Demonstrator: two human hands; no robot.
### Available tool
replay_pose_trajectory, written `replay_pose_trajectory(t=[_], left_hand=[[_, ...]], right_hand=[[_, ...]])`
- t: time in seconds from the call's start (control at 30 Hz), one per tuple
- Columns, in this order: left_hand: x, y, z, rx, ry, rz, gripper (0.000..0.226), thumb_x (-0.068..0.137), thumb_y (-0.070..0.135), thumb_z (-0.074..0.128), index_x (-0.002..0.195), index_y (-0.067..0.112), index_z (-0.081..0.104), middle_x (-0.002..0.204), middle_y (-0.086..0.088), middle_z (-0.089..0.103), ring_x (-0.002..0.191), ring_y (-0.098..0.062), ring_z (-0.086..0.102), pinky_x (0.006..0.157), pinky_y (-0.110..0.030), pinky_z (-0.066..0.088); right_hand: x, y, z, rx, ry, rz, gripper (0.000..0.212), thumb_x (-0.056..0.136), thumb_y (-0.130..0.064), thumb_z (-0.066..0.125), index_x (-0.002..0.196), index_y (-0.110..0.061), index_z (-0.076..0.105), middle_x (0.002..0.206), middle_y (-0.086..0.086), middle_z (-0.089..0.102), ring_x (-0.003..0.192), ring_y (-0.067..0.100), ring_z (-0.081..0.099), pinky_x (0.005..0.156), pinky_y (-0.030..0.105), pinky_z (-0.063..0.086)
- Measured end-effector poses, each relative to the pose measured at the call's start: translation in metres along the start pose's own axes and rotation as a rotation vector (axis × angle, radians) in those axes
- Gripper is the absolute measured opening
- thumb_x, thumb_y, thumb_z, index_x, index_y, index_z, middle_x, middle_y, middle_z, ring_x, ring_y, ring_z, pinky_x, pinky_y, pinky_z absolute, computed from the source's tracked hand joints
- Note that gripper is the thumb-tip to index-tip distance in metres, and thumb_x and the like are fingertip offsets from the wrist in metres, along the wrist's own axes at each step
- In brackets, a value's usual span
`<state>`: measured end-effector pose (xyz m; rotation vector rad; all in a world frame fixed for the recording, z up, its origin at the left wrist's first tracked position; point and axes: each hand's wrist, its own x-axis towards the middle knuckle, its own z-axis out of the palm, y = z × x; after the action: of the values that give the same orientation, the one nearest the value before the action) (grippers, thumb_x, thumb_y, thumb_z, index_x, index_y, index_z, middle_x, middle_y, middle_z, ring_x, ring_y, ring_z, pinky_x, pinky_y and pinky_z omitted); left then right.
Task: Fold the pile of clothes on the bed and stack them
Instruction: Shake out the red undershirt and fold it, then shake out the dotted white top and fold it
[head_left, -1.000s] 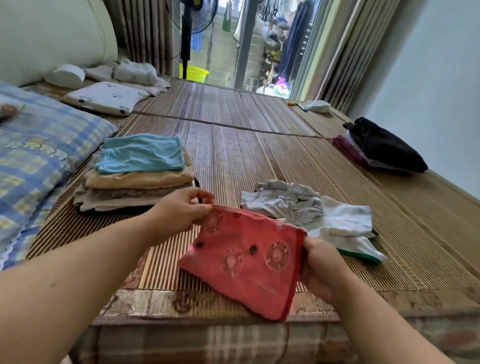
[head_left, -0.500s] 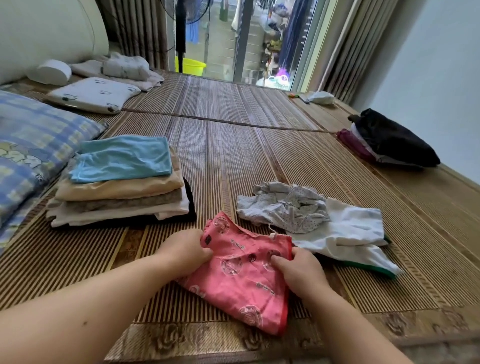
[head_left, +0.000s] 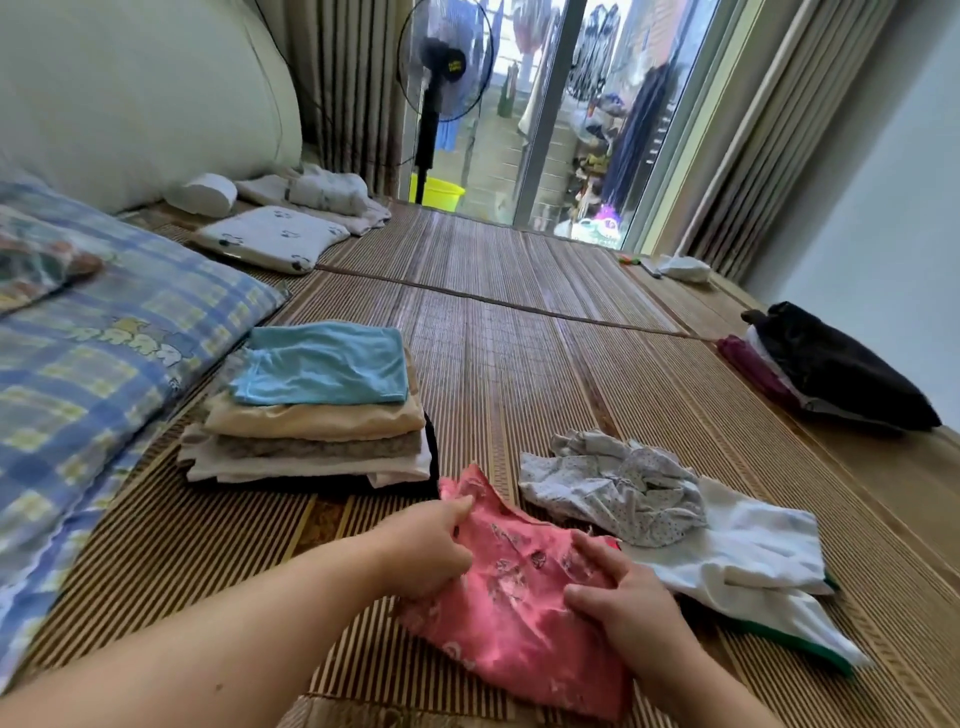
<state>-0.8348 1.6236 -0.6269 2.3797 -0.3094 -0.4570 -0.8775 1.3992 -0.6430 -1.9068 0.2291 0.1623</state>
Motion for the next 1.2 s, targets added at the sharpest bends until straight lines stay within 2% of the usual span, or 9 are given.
replay_pose_trajectory(t=[0.23,0.43,0.53,0.63,0.7,0.77,0.9,1.03,1.2], left_hand=[[-0.012,-0.027,-0.117,-0.021,0.427,0.091,0.075,0.083,0.014,0.060,0.150,0.023,0.028,0.113,0.003,0.059,0.083,-0.007,0.060,0.071,-0.015,0.050],[0.004,-0.093,-0.202,-0.031,0.630,-0.004,0.082,0.074,0.022,0.063,0.150,0.024,0.033,0.121,-0.011,0.063,0.066,0.003,0.060,0.050,-0.007,0.038],[0.028,-0.124,-0.211,0.044,0.587,-0.149,0.084,0.081,0.031,0.065,0.153,0.021,0.022,0.133,-0.013,0.056,0.094,-0.013,0.060,0.066,-0.018,0.041],[0.051,-0.150,-0.201,0.195,0.353,-0.408,0.104,0.074,0.082,0.033,0.155,0.023,0.003,0.157,-0.011,0.027,0.138,-0.028,0.035,0.109,-0.035,0.032],[0.056,-0.158,-0.194,0.326,0.236,-0.485,0.124,0.049,0.093,0.007,0.154,0.028,0.001,0.161,-0.011,0.007,0.144,-0.035,0.020,0.117,-0.047,0.019],[0.059,-0.160,-0.190,0.298,0.298,-0.519,0.124,0.047,0.095,0.016,0.153,0.033,0.003,0.161,-0.011,-0.001,0.145,-0.039,0.014,0.118,-0.050,0.017],[0.062,-0.148,-0.187,0.338,0.417,-0.503,0.105,0.069,0.086,0.045,0.152,0.039,0.003,0.160,-0.008,-0.006,0.144,-0.041,0.002,0.117,-0.055,0.012],[0.060,-0.101,-0.161,0.396,0.487,-0.236,0.090,0.078,0.072,0.054,0.150,0.043,0.008,0.160,0.002,-0.002,0.146,-0.031,0.000,0.115,-0.055,0.014],[0.062,-0.018,-0.088,0.380,0.353,0.011,0.079,0.081,0.061,0.058,0.148,0.046,0.017,0.161,0.003,0.006,0.147,-0.025,0.002,0.116,-0.058,0.017]], right_hand=[[0.063,-0.113,0.026,0.011,-0.139,-0.380,0.066,0.079,0.007,0.068,0.119,-0.045,0.058,0.102,-0.015,0.073,0.089,0.007,0.070,0.068,0.019,0.055],[0.147,-0.193,0.116,-0.128,-0.181,-0.513,0.072,0.079,0.006,0.064,0.137,-0.035,0.050,0.117,-0.008,0.064,0.099,0.012,0.065,0.086,0.031,0.056],[0.187,-0.198,0.152,-0.276,-0.162,-0.507,0.073,0.082,-0.003,0.062,0.143,-0.037,0.040,0.132,0.001,0.058,0.110,0.021,0.060,0.096,0.038,0.051],[0.217,-0.184,0.176,-0.587,-0.162,-0.395,0.073,0.084,-0.047,0.064,0.147,-0.045,0.027,0.145,0.008,0.042,0.113,0.027,0.057,0.076,0.029,0.054],[0.230,-0.171,0.183,-0.799,-0.171,-0.325,0.084,0.075,-0.077,0.053,0.147,-0.047,0.023,0.158,0.013,0.014,0.130,0.039,0.043,0.095,0.036,0.047],[0.235,-0.163,0.187,-0.829,-0.194,-0.281,0.094,0.068,-0.088,0.044,0.148,-0.048,0.016,0.160,0.014,-0.002,0.138,0.044,0.031,0.112,0.044,0.030],[0.228,-0.159,0.182,-0.779,-0.210,-0.246,0.098,0.067,-0.088,0.044,0.148,-0.049,0.006,0.160,0.013,-0.008,0.140,0.045,0.026,0.115,0.046,0.026],[0.191,-0.151,0.150,-0.717,-0.115,-0.368,0.094,0.074,-0.080,0.049,0.150,-0.043,0.007,0.162,0.008,-0.005,0.145,0.036,0.018,0.115,0.048,0.021],[0.115,-0.112,0.058,-0.759,-0.049,-0.458,0.087,0.081,-0.066,0.057,0.150,-0.041,0.011,0.162,0.001,-0.001,0.148,0.025,0.010,0.116,0.049,0.021]])
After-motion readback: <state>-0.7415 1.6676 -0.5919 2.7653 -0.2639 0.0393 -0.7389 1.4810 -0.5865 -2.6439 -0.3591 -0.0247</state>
